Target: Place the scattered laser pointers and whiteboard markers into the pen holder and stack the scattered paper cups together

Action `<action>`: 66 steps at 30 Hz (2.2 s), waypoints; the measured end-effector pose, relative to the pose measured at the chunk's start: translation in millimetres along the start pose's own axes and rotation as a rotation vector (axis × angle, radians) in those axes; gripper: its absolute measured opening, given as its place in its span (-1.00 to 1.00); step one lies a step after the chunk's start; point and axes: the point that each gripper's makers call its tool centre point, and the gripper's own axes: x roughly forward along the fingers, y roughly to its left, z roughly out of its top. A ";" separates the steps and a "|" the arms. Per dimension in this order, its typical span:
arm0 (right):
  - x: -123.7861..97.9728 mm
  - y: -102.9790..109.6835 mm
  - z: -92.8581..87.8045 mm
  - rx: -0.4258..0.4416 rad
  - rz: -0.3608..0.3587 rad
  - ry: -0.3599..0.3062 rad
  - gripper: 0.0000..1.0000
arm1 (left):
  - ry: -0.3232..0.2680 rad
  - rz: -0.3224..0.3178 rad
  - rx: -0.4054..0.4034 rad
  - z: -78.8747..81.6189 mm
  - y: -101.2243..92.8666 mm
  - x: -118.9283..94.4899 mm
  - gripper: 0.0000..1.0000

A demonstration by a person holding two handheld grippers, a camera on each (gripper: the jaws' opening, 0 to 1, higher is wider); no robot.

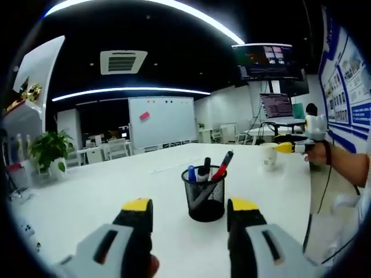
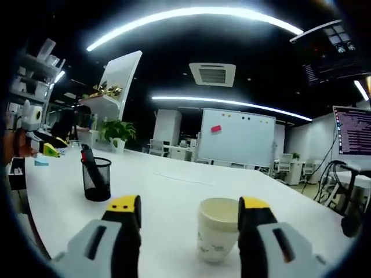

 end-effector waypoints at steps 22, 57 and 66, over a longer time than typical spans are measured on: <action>3.0 -39.5 -21.5 0.085 -0.084 0.018 0.56 | 0.003 -0.006 -0.011 -3.5 -6.1 -3.5 0.07; 10.8 -36.4 -59.6 0.093 -0.080 0.147 0.59 | 0.045 -0.043 -0.011 -14.8 -27.1 -1.2 0.29; 18.4 -29.3 -68.9 0.081 -0.052 0.175 0.60 | 0.068 -0.048 -0.013 -19.9 -28.1 -0.1 0.31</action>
